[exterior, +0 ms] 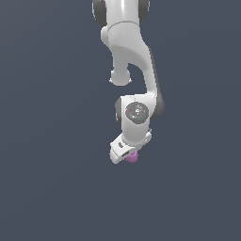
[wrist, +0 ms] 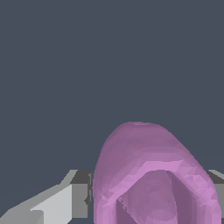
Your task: Pick up the object and move it to a goal position.
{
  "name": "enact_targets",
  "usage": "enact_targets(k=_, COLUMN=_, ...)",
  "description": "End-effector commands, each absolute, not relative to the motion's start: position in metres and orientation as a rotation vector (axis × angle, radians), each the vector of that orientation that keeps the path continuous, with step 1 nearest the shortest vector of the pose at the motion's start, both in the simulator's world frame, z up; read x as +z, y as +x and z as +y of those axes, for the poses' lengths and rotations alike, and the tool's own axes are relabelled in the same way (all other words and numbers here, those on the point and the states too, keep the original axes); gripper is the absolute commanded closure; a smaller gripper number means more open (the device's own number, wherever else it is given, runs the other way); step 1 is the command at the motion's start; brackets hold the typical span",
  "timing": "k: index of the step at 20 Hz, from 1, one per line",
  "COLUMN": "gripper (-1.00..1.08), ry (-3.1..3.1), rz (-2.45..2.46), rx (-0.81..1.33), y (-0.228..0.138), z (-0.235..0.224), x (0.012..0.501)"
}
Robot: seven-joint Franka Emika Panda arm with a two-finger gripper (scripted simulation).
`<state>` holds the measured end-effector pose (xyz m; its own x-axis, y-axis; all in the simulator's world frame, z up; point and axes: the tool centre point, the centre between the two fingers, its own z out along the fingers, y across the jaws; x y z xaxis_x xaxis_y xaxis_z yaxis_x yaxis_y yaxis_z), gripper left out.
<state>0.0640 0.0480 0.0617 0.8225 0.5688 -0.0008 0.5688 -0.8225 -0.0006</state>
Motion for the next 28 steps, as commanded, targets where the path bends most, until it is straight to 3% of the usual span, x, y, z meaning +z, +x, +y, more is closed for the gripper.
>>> enact_targets(k=1, gripper=1.08, ry=-3.0, rz=-0.935, rx=0.001, y=0.057, z=0.034, x=0.067)
enact_targets(k=20, gripper=1.08, ry=-3.0, rz=-0.934, rx=0.0, y=-0.039, z=-0.137, x=0.136)
enact_targets(k=28, gripper=1.08, ry=-2.999, rz=-0.934, rx=-0.001, y=-0.065, z=-0.188, x=0.156)
